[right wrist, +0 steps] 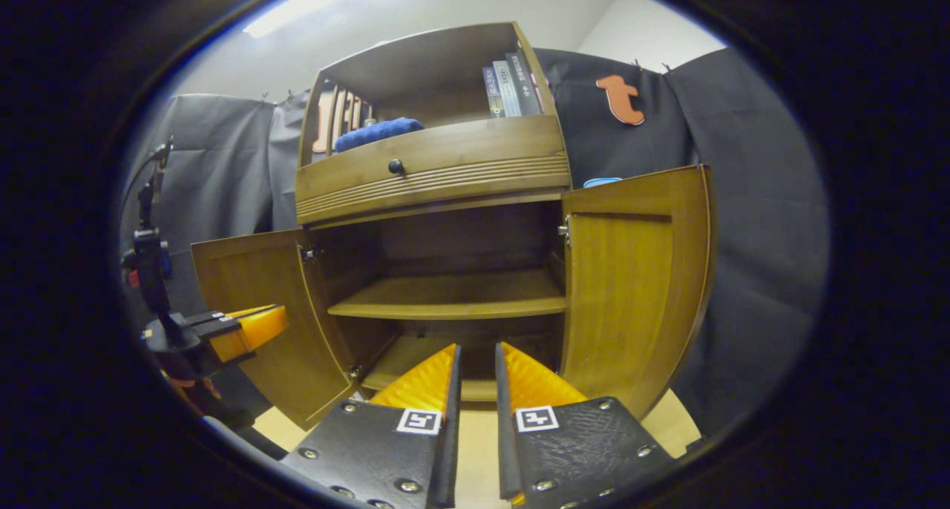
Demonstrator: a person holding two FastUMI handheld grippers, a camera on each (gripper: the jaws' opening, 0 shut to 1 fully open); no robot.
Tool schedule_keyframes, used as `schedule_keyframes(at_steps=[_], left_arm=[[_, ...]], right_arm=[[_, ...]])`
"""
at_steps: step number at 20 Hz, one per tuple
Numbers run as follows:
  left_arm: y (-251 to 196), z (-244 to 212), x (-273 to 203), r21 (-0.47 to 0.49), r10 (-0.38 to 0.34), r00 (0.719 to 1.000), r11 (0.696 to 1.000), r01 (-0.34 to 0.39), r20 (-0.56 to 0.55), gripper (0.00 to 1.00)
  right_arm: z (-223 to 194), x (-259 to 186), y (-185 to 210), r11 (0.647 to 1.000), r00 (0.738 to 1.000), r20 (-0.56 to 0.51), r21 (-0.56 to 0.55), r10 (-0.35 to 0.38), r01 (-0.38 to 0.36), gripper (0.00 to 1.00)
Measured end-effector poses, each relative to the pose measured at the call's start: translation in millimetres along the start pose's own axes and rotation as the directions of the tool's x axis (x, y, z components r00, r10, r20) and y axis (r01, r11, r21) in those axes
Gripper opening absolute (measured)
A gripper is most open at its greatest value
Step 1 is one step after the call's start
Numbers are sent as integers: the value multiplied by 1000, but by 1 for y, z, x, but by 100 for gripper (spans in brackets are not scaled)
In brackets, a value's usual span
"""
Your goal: Open the right door of the double-door shoe cabinet with the right hand, and open the left door with the left hand.
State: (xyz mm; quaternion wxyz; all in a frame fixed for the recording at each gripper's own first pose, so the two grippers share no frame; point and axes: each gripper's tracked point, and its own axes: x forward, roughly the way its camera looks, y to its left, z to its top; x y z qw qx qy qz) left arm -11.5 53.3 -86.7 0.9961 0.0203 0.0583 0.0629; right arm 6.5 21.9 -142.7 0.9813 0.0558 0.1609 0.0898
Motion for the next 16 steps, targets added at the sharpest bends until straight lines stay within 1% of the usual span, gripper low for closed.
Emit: schedule_keyframes(at_steps=[3, 4, 5, 7, 8, 9, 12, 13, 14, 15, 16], left_arm=[[-24, 10, -4, -54, -38, 999, 998, 40, 26, 12], [-29, 12, -5, -63, -49, 998, 997, 51, 31, 20], [-34, 11, -6, -66, -66, 997, 996, 68, 28, 11], [-35, 10, -8, -55, -68, 997, 996, 69, 24, 12], [-34, 10, -9, -51, -66, 998, 996, 67, 24, 21], [-34, 10, -10, -50, -64, 998, 997, 65, 25, 12], [-31, 13, -15, -51, -54, 998, 997, 56, 39, 12], [-28, 14, -15, -50, -47, 998, 998, 49, 43, 21], [-27, 16, -15, -51, -43, 998, 998, 46, 48, 21], [-26, 17, -16, -52, -38, 998, 998, 41, 53, 12], [-25, 18, -16, -52, -34, 998, 998, 37, 59, 21]], right_arm=[[3, -1, 3, 1000, 1000, 13, 5, 7, -7, 22], [6, -3, 5, 1000, 1000, 19, 7, 11, -12, 22], [7, -3, 6, 1000, 1000, 25, 6, 14, -14, 22], [9, -3, 8, 1000, 999, 31, 0, 20, -20, 22], [10, -3, 9, 1000, 999, 32, -2, 22, -22, 22], [10, -4, 9, 1000, 999, 35, -3, 24, -24, 22], [12, -5, 11, 1000, 999, 44, -4, 25, -25, 22], [11, -5, 12, 1000, 999, 46, -4, 25, -25, 22], [12, -5, 12, 1000, 999, 47, -4, 25, -25, 22], [12, -6, 12, 1000, 998, 49, -2, 25, -25, 22], [14, -6, 12, 1000, 998, 53, 0, 26, -26, 22]])
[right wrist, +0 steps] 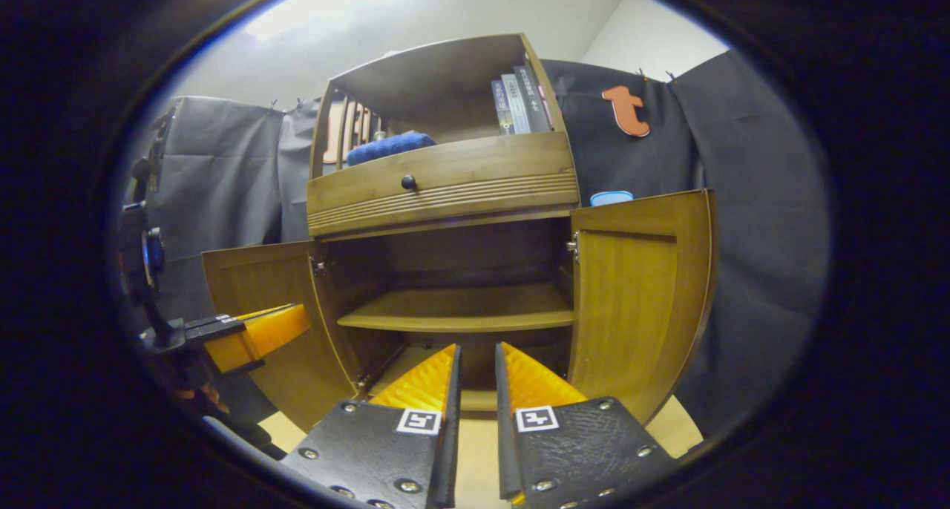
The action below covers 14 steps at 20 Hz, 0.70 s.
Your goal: Open the right door of the double-door shoe cabinet with the right hand, and open the left door with the left hand.
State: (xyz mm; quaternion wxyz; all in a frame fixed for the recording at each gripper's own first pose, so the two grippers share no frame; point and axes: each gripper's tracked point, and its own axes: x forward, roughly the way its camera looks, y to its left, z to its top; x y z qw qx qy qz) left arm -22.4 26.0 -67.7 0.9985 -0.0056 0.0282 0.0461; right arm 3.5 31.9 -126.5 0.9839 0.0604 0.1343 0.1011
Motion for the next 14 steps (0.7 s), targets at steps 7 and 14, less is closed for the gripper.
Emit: schedule_keyframes(at_steps=[7, 14], left_arm=[[2, 3, -2, -11, 10, 1000, 1000, -10, 14, 26], [-1, 0, 1, 13, 11, 1000, 1000, -11, 25, 94]], right_arm=[[10, -6, -2, 1000, 1000, 30, -8, -5, 5, 22], [13, -6, 8, 999, 998, 47, -30, 38, -37, 100]])
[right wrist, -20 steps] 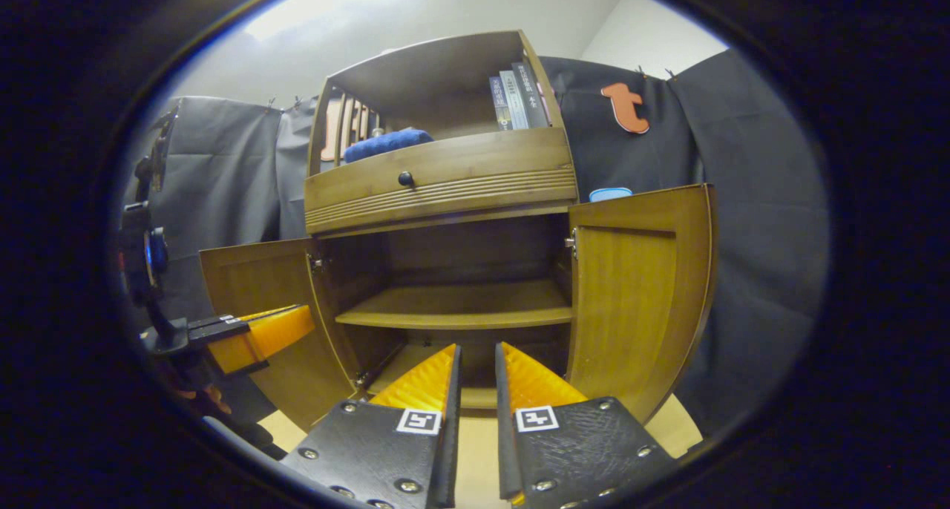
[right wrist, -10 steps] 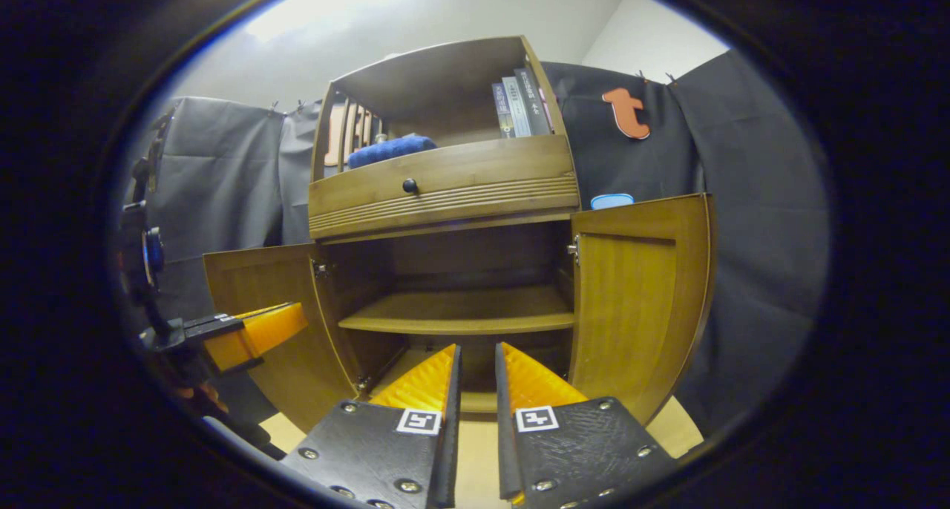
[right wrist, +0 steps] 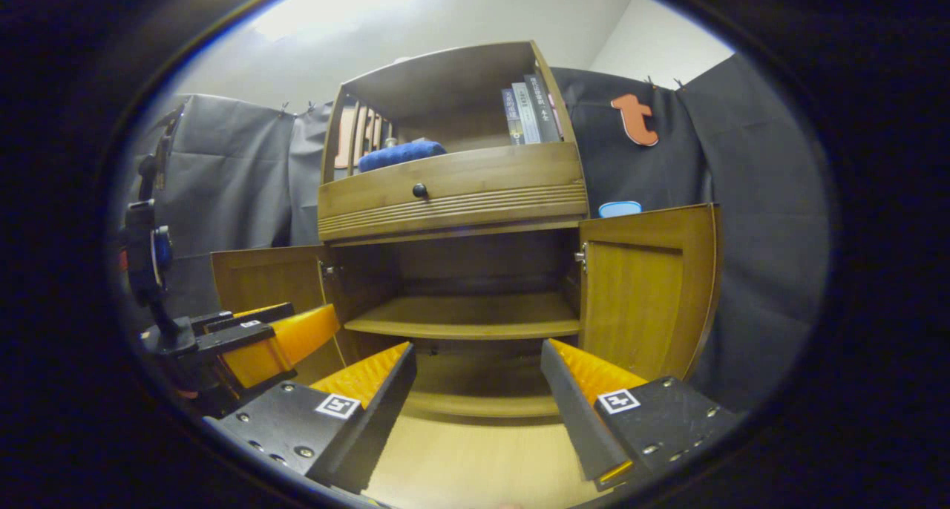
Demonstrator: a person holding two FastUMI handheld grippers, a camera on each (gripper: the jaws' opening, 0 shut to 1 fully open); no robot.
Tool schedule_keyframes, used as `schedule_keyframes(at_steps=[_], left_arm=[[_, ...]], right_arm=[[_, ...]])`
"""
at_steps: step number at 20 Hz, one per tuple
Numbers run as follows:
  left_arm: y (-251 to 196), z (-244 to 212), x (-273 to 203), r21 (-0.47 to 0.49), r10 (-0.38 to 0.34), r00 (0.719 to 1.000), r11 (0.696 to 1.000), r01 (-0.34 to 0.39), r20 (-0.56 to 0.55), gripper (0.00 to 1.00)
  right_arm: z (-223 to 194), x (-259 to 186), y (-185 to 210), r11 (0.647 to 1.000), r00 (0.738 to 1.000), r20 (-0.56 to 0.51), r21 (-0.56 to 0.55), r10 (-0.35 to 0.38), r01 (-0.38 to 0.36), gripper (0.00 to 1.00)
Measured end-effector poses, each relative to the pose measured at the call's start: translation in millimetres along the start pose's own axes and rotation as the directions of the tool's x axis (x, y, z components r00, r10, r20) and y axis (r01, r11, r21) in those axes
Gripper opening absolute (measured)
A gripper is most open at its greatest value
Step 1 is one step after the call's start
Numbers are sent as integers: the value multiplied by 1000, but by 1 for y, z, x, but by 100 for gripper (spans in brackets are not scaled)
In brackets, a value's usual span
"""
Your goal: Open the right door of the double-door shoe cabinet with the right hand, and open the left door with the left hand.
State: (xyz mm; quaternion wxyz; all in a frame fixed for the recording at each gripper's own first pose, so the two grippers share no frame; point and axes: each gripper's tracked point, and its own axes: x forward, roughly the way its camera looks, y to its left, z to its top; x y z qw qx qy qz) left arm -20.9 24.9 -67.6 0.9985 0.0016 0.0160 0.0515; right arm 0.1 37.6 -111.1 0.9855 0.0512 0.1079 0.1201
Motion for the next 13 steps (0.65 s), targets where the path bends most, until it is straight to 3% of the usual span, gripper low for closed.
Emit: schedule_keyframes(at_steps=[13], left_arm=[[-21, 3, 10, 11, -107, 994, 994, 107, 5, 92]], right_arm=[[15, -11, 4, 997, 997, 60, -60, -45, 49, 97]])
